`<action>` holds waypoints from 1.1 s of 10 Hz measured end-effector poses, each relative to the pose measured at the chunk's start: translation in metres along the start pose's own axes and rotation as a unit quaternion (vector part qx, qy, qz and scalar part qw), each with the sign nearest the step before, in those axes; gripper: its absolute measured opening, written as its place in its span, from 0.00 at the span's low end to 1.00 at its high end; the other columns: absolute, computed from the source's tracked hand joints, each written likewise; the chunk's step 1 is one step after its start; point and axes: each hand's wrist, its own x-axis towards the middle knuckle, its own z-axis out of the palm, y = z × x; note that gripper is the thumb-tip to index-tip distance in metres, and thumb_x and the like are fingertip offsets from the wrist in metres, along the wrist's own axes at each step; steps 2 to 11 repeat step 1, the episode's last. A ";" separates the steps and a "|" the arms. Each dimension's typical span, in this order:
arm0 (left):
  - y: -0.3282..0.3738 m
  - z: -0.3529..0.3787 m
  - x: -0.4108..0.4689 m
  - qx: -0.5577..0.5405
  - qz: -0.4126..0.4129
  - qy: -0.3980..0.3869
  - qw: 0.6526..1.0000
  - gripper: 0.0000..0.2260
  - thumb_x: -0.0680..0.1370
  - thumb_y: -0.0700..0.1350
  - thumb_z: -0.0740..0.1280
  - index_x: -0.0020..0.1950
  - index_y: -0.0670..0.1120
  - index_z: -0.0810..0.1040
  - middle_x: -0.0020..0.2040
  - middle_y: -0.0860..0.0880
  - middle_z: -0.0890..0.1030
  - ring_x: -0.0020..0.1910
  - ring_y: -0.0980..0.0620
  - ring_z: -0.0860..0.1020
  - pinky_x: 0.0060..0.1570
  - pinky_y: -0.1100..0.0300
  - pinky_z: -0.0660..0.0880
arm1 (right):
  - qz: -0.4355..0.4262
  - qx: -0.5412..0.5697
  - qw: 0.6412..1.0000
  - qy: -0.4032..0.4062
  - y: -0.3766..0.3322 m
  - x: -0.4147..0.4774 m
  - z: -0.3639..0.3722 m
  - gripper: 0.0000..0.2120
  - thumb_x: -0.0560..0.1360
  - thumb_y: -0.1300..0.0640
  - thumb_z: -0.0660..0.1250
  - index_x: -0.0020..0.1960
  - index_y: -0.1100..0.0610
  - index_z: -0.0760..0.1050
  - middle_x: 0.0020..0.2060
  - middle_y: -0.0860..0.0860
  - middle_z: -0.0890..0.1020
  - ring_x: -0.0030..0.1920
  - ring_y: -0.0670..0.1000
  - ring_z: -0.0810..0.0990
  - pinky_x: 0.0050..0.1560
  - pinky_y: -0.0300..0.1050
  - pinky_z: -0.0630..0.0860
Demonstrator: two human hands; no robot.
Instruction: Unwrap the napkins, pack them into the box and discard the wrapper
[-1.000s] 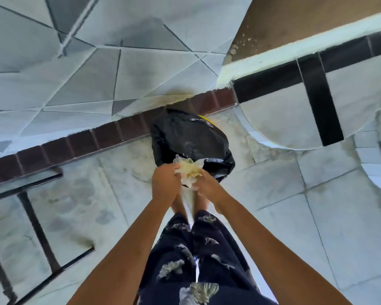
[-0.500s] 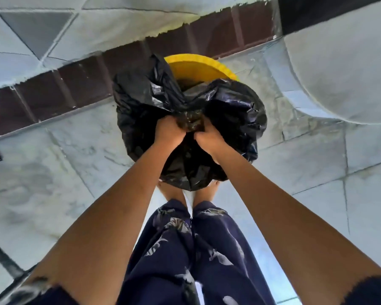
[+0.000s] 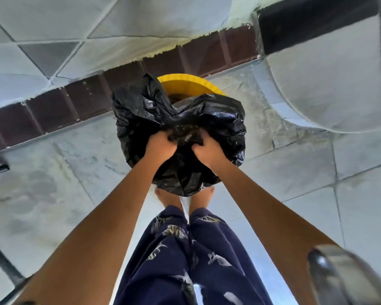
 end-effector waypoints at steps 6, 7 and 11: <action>0.008 -0.028 -0.062 -0.086 -0.013 0.041 0.995 0.18 0.77 0.43 0.62 0.67 0.44 0.70 0.65 0.41 0.75 0.64 0.41 0.72 0.62 0.54 0.68 | -0.014 0.017 1.000 0.012 -0.012 -0.053 -0.017 0.28 0.77 0.60 0.59 0.74 0.54 0.54 0.70 0.58 0.67 0.68 0.59 0.67 0.67 0.49 0.65; 0.008 -0.028 -0.062 -0.086 -0.013 0.041 0.995 0.18 0.77 0.43 0.62 0.67 0.44 0.70 0.65 0.41 0.75 0.64 0.41 0.72 0.62 0.54 0.68 | -0.014 0.017 1.000 0.012 -0.012 -0.053 -0.017 0.28 0.77 0.60 0.59 0.74 0.54 0.54 0.70 0.58 0.67 0.68 0.59 0.67 0.67 0.49 0.65; 0.008 -0.028 -0.062 -0.086 -0.013 0.041 0.995 0.18 0.77 0.43 0.62 0.67 0.44 0.70 0.65 0.41 0.75 0.64 0.41 0.72 0.62 0.54 0.68 | -0.014 0.017 1.000 0.012 -0.012 -0.053 -0.017 0.28 0.77 0.60 0.59 0.74 0.54 0.54 0.70 0.58 0.67 0.68 0.59 0.67 0.67 0.49 0.65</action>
